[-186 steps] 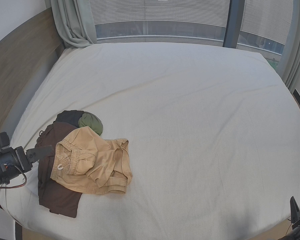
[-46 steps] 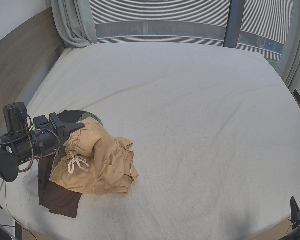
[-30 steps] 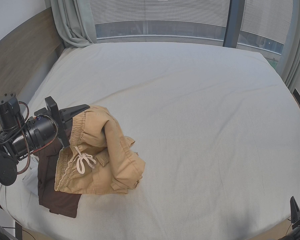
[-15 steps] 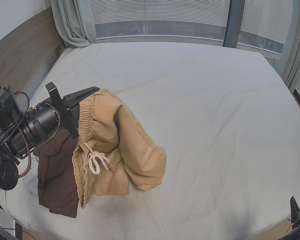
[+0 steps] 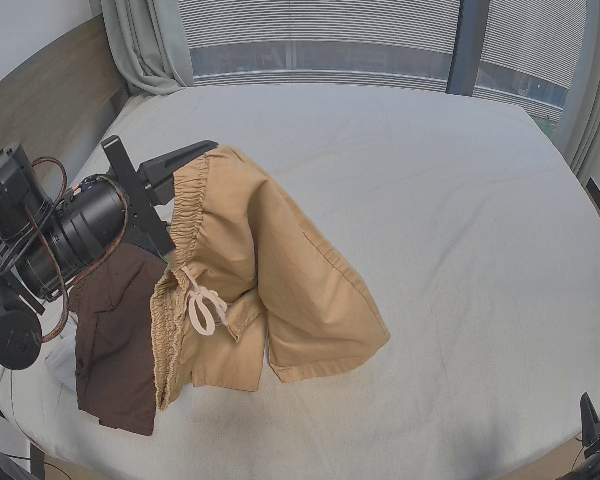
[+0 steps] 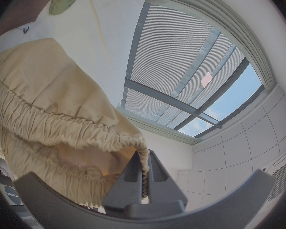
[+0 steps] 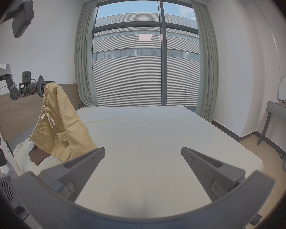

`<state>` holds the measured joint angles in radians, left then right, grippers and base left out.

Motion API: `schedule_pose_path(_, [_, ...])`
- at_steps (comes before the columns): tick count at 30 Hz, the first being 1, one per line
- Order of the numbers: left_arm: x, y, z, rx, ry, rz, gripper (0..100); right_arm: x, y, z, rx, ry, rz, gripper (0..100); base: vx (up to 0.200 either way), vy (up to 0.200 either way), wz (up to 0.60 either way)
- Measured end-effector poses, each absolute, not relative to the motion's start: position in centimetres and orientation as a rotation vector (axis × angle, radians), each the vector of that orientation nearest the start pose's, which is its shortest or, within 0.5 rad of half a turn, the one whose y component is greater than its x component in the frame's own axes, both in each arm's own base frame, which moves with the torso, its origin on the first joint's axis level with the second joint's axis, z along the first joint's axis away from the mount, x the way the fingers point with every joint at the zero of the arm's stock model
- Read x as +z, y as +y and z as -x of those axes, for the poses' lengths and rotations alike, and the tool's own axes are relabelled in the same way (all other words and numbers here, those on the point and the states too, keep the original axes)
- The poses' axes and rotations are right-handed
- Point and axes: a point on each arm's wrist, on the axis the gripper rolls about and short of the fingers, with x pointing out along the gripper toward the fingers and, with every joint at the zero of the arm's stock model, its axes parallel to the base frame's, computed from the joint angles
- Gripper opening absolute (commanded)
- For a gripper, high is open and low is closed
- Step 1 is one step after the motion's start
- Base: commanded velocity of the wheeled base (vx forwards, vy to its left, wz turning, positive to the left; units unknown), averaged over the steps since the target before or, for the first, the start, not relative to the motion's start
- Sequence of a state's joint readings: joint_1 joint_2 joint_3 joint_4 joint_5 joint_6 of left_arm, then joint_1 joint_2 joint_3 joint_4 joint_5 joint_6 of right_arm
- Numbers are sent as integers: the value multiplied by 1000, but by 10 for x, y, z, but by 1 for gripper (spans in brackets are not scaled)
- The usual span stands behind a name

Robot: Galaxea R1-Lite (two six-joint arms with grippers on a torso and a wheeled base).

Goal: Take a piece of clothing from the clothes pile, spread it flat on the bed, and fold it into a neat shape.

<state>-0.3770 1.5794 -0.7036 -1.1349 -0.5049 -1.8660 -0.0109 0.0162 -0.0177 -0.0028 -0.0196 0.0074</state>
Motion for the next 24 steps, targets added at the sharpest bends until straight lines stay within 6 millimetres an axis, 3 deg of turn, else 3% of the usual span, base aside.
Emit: schedule_pose_path(24, [256, -164, -261, -961, 674, 1724, 0, 81, 0, 23, -30, -4, -7, 100, 0, 0, 0])
